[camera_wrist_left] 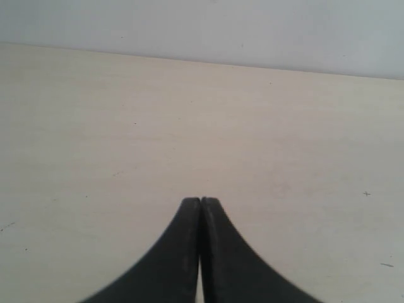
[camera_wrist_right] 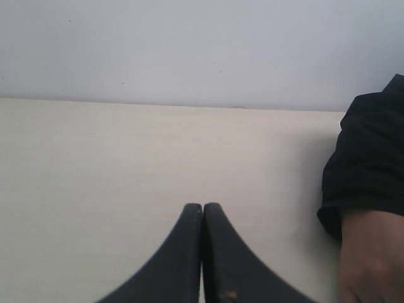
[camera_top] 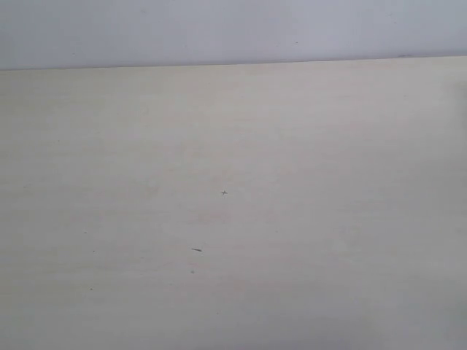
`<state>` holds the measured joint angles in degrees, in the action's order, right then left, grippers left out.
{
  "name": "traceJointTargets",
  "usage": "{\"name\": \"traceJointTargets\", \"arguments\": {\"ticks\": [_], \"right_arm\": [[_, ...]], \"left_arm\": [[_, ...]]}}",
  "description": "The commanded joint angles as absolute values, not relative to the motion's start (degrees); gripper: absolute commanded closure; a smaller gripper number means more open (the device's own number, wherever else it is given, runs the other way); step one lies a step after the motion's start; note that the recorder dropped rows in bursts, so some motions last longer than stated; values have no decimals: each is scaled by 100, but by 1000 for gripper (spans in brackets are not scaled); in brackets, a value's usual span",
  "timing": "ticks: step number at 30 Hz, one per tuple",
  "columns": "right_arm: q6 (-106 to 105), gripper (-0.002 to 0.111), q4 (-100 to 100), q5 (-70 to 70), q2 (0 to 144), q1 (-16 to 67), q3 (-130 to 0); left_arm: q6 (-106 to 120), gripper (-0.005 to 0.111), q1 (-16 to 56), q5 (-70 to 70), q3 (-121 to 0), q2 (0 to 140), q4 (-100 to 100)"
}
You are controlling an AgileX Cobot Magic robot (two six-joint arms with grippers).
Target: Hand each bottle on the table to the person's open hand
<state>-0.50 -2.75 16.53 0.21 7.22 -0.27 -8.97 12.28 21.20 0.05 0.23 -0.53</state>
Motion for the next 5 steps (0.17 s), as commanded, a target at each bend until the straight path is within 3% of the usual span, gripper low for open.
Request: {"name": "traceJointTargets", "arguments": {"ticks": [1, 5], "right_arm": [[-36, 108, -285, 1627, 0, 693, 0], [-36, 108, -285, 1627, 0, 693, 0]], "left_arm": [[-898, 104, 1265, 2111, 0, 0, -30], [-898, 104, 1265, 2111, 0, 0, -30]]}}
